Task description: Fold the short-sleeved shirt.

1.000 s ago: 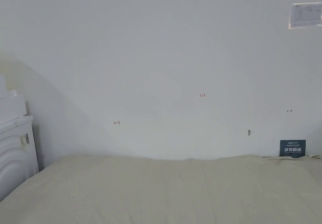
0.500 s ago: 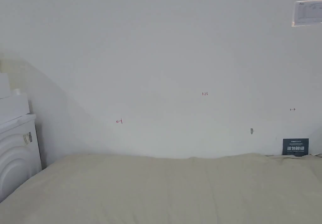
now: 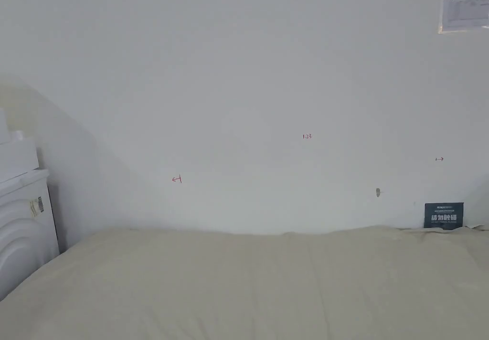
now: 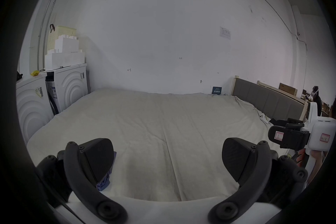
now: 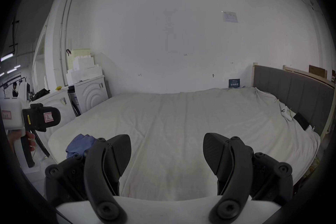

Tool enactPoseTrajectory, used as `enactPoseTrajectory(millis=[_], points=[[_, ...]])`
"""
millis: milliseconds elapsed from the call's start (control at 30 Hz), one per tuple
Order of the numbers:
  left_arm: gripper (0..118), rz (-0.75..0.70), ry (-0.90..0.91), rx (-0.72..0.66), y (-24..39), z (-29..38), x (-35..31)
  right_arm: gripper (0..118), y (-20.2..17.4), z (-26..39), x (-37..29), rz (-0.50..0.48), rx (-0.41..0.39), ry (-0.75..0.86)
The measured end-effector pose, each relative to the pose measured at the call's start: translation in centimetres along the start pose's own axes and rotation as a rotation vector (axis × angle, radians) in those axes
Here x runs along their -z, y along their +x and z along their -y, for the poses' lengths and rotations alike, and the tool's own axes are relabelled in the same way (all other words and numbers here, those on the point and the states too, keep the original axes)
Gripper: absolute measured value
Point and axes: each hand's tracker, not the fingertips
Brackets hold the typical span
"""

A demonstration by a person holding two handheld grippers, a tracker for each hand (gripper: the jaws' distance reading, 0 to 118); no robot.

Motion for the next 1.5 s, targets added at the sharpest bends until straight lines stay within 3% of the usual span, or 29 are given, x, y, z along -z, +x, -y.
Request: enactPoseTrajectory(millis=[500,1500], points=[[118,-0.004,-0.014,0.002,0.31,0.16,0.02,85,-0.5,0.13,0.21,0.03,-0.057,-0.009],[118,-0.001,-0.025,-0.011,0.28,0.31,0.28,85,-0.76,0.35,0.4,0.017,-0.053,-0.02]])
